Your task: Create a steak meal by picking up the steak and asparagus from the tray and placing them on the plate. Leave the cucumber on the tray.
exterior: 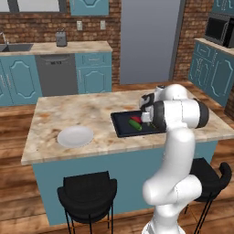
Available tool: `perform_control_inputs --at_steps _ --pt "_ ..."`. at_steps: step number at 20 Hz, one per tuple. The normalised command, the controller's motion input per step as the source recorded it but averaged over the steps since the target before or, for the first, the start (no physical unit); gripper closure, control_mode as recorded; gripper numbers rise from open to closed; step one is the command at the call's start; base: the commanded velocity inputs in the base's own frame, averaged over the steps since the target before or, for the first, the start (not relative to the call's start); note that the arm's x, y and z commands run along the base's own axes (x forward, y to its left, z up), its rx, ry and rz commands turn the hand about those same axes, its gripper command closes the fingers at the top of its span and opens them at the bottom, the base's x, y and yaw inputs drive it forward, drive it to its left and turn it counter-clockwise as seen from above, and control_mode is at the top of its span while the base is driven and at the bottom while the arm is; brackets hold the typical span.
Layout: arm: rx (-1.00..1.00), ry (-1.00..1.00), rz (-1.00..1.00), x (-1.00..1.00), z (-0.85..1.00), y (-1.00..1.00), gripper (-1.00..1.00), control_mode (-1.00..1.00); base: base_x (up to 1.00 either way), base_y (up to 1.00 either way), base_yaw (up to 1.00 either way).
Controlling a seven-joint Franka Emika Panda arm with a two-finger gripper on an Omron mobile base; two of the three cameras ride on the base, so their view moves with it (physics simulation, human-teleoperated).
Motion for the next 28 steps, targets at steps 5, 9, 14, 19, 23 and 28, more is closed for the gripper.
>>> perform_control_inputs --at_steps 5,9,14,19,23,28 --pt "0.01 0.03 0.00 0.49 -0.24 -0.05 -1.00 -1.00 0.00 0.00 0.00" --pt "0.00 0.03 0.01 0.33 -0.37 -0.11 -1.00 -1.00 0.00 0.00 0.00" --pt "0.00 0.03 0.01 0.30 -0.50 -0.01 -1.00 -1.00 0.00 0.00 0.00" --pt "0.00 -0.02 0.04 0.05 -0.46 0.00 1.00 -1.00 0.00 0.00 0.00" --pt "0.00 0.01 0.04 -0.06 -0.02 0.21 1.00 -1.00 0.00 0.00 0.00" --pt "0.00 -0.02 0.14 -0.29 0.73 0.24 1.00 -1.00 0.00 0.00 0.00"
